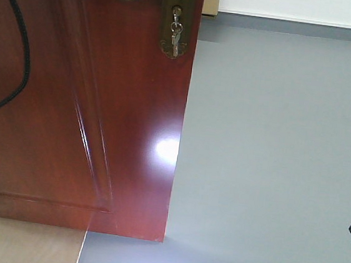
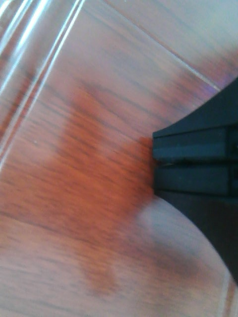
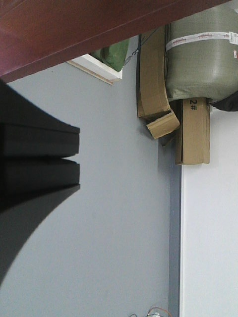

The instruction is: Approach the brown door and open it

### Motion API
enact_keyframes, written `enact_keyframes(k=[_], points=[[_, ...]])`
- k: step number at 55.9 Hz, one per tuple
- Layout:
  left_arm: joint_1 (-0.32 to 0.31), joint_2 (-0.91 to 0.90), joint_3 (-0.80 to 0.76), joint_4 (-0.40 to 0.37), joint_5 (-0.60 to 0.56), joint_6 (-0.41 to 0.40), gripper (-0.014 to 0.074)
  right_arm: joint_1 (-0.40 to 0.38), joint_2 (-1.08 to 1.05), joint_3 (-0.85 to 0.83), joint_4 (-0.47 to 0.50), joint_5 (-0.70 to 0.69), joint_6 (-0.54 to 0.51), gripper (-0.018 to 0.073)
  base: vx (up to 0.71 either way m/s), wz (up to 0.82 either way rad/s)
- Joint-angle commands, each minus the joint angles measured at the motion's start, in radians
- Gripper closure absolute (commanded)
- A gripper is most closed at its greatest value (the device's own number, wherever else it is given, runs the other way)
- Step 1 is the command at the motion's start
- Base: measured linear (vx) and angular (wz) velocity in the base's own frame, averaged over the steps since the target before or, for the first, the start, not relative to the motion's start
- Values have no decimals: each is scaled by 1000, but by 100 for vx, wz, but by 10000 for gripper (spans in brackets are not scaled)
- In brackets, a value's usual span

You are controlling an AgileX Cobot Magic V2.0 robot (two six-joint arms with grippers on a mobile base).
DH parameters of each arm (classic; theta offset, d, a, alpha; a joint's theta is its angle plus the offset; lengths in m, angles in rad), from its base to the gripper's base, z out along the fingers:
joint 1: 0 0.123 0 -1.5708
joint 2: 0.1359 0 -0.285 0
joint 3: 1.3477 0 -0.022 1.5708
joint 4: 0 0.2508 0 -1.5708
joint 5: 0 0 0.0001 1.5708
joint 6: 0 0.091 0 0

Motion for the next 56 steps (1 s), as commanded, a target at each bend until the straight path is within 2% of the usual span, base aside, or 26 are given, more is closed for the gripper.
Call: enact_keyframes(k=[1,6,9,13,18,21,36,45,50,56], points=[[-2,-24,-24,44,-104,31,603,-1,-6,4,-3,-76,-6,559,0,0],[-2,-20,-24,62,-120,131,603,-1,-6,4,-3,-76,-6,559,0,0],[-2,-18,-24,49,-134,247,603,-1,-6,4,-3,-76,-6,559,0,0],[-2,-18,-24,1,-159,393,603,-1,-6,4,-3,-76,-6,559,0,0],[-2,-18,-24,-69,-176,510,603,-1,-6,4,-3,-76,-6,559,0,0],[-2,-18,-24,-83,-178,561,603,-1,-6,4,-3,-76,-6,559,0,0],[-2,-17,-24,-76,-149,588,603,-1,-6,4,-3,-76,-6,559,0,0],[-2,-42,-15,-22,-49,602,603,-1,-6,4,-3,-76,-6,559,0,0],[-2,-100,58,30,-44,601,603,-1,-6,4,-3,-76,-6,559,0,0],[-1,-213,215,74,-121,600,603,-1,-6,4,-3,-76,-6,559,0,0]])
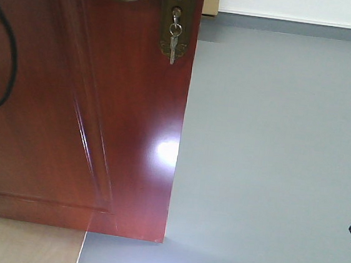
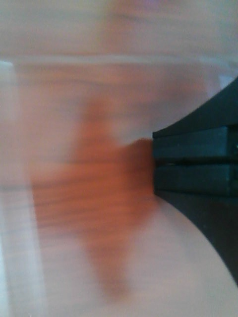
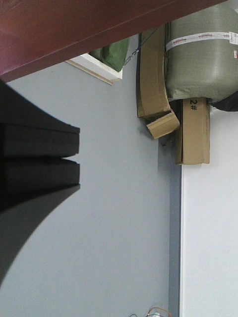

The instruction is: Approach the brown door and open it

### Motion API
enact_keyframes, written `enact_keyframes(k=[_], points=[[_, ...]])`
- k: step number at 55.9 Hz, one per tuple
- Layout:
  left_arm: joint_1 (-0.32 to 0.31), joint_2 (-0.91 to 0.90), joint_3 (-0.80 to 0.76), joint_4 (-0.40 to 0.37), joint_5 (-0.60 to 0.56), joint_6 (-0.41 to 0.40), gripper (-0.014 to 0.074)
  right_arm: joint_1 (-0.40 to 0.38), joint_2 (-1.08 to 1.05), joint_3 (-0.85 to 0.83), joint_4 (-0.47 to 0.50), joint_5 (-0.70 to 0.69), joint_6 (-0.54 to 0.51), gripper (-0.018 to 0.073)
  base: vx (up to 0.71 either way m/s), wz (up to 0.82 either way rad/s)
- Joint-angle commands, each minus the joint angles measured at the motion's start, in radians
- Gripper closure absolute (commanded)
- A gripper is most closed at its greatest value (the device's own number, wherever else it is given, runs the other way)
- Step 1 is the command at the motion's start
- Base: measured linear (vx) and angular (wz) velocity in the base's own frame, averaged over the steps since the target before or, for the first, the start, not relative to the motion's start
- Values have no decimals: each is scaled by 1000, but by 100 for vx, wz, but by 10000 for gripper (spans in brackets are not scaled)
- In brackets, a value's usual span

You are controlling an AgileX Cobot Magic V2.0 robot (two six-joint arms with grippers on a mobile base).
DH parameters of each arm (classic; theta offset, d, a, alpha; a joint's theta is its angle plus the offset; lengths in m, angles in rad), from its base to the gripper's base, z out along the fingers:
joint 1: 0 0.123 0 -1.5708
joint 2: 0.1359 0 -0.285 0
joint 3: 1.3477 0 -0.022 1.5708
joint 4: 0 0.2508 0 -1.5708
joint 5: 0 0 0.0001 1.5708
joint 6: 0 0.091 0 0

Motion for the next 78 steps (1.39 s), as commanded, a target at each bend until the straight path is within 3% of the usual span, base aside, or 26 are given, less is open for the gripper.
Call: enact_keyframes(k=[1,20,36,45,52,58,78], points=[[-1,-128,90,40,-146,0,603,-1,-6,4,-3,-76,-6,559,0,0],[1,-628,819,86,-441,0,603,-1,-6,4,-3,-76,-6,559,0,0],[3,-1023,1296,93,-452,0,603,-1,-6,4,-3,-76,-6,559,0,0],[77,-1201,1518,93,-468,0,603,-1,-6,4,-3,-76,-6,559,0,0],[151,-1303,1643,91,-514,-4,603,-1,-6,4,-3,-76,-6,559,0,0],[187,-1373,1638,84,-413,-11,603,-1,-6,4,-3,-76,-6,559,0,0],[198,-1369,1638,74,-444,-97,603,-1,-6,4,-3,-76,-6,559,0,0]])
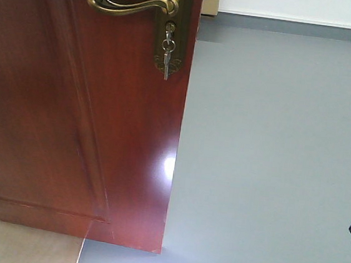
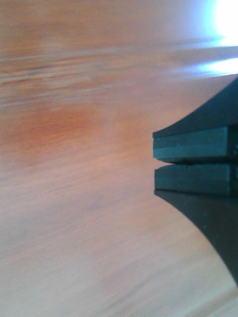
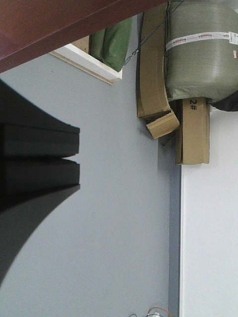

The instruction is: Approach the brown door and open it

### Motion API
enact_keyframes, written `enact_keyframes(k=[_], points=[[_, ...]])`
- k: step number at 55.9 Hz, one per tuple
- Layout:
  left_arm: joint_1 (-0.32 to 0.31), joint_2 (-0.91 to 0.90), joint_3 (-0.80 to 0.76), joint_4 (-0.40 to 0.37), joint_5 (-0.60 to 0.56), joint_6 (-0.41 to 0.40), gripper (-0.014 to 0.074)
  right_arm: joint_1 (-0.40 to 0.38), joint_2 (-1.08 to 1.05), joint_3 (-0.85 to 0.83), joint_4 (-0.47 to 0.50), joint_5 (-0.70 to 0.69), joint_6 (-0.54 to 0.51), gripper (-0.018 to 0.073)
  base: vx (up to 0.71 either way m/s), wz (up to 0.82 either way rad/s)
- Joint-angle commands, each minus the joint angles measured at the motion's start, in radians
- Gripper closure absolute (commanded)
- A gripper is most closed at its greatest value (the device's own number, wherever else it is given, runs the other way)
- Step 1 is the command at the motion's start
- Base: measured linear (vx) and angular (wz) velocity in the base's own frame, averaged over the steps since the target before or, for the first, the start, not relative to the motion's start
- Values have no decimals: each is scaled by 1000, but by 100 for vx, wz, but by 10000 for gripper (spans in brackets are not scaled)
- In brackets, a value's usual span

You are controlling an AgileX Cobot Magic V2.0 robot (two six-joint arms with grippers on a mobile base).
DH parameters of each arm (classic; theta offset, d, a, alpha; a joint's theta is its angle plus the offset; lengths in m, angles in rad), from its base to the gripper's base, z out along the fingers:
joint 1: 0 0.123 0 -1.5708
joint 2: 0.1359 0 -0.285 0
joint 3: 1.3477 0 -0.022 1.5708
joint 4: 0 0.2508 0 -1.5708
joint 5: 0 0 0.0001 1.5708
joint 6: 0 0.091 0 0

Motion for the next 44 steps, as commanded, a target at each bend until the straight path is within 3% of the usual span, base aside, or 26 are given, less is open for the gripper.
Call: enact_keyframes(k=[1,44], points=[[2,-13,-23,-10,-91,-22,603,-1,-6,4,-3,-76,-6,559,0,0],[2,-13,-23,-10,-90,-23,603,-1,-6,4,-3,-76,-6,559,0,0]])
